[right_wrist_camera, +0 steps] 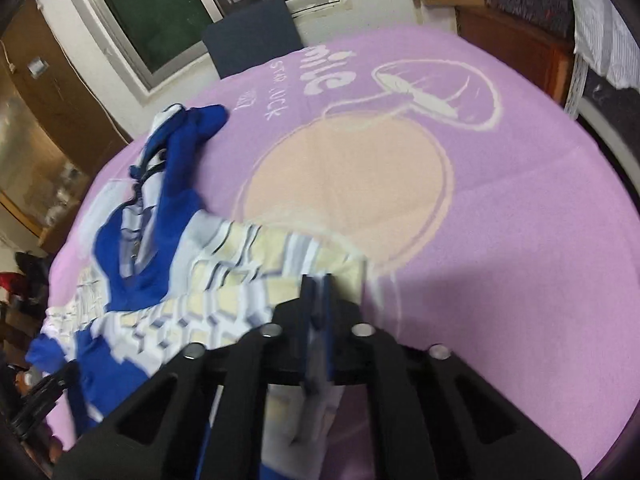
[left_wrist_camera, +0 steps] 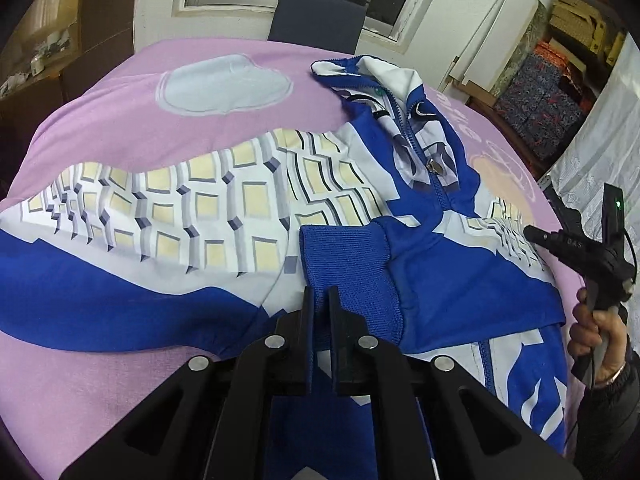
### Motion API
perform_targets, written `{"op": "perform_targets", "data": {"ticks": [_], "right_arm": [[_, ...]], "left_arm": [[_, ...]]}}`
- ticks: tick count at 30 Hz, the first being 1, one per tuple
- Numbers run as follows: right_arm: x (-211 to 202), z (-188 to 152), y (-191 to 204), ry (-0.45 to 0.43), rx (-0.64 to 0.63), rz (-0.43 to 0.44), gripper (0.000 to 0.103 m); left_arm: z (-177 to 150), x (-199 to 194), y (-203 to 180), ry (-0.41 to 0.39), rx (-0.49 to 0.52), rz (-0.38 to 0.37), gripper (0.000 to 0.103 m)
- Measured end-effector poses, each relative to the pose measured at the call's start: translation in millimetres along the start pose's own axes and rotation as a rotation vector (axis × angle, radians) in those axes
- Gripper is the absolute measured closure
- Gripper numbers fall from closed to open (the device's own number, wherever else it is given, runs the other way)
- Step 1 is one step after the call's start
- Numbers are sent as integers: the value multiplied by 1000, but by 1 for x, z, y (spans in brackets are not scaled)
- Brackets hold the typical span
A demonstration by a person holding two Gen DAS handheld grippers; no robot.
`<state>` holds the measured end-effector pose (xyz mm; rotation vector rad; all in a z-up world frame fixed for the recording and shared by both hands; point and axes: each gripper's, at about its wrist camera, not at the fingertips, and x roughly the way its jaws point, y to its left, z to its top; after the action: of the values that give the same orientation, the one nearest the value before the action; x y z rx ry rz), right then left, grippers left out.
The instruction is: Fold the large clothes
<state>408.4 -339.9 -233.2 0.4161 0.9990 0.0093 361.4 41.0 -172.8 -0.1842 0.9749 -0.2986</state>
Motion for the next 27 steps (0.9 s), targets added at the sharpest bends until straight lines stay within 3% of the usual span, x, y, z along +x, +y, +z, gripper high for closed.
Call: {"op": "perform_targets", "data": {"ticks": [2, 3, 9, 13, 15, 23, 24, 26, 27], "right_arm": [[-2, 3, -4, 9, 27, 4, 101], [-7, 1, -4, 0, 25, 10, 95], [-46, -37, 18, 1, -95, 100, 95], [-41, -64, 15, 66, -79, 127, 96], [-46, -75, 5, 42, -67, 147, 98], [-61, -91, -28, 49, 63, 225, 100], [-63, -92, -30, 44, 81, 222, 100], [-74, -95, -33, 15, 106, 214, 90], [-83, -99, -32, -8, 113, 212, 81]], "left_arm": [[2, 0, 0, 7, -15, -6, 96], [2, -5, 1, 0, -22, -3, 96], [1, -38, -27, -92, 45, -53, 97], [-2, -13, -50, -20, 114, -65, 96], [-8, 6, -46, 21, 87, -63, 96], [-11, -1, -14, 31, -62, -203, 94], [-12, -10, -8, 15, -84, -195, 91], [-15, -34, 7, -49, -112, -154, 67], [-17, -45, 14, -77, -128, -135, 55]]}}
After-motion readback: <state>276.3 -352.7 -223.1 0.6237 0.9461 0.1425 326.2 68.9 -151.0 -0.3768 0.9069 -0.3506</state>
